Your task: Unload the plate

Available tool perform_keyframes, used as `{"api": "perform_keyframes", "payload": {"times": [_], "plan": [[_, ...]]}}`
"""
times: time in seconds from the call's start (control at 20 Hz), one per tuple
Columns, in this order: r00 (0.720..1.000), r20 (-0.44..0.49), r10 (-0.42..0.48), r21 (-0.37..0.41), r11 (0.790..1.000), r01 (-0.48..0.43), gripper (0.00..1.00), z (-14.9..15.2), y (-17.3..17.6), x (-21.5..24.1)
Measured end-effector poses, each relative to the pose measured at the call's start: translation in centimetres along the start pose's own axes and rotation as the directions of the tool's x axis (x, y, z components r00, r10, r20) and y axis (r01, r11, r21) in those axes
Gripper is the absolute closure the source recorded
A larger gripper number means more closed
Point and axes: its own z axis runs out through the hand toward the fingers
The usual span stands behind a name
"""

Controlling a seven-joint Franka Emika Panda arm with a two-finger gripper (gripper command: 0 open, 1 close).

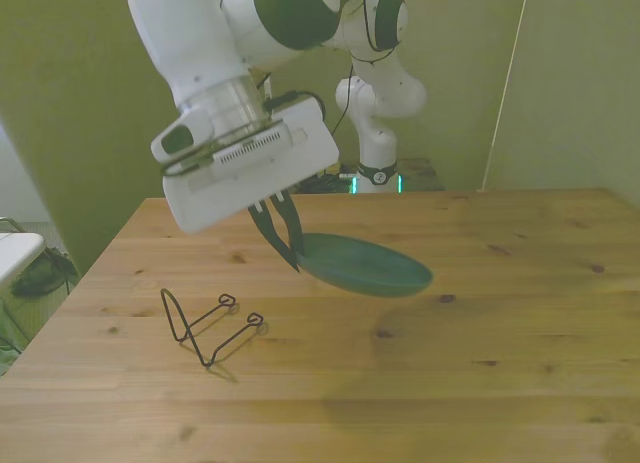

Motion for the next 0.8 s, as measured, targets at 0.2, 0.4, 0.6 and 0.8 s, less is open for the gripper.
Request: {"api": "perform_keyframes", "payload": {"times": [0.2, 0.4, 0.6, 0.8], "plan": [[0.993, 0.099, 0.065, 0.007, 0.998, -0.066, 1.0, 6.5, 2.0, 1.8], [0.985, 0.142, 0.103, -0.009, 0.995, -0.103, 1.0, 9.6, 3.2, 2.9], [0.977, 0.173, 0.125, -0.047, 0.992, -0.119, 0.0, 10.4, 3.7, 3.1], [0.971, 0.193, 0.138, -0.093, 0.988, -0.122, 0.0, 11.3, 4.2, 3.0]]}}
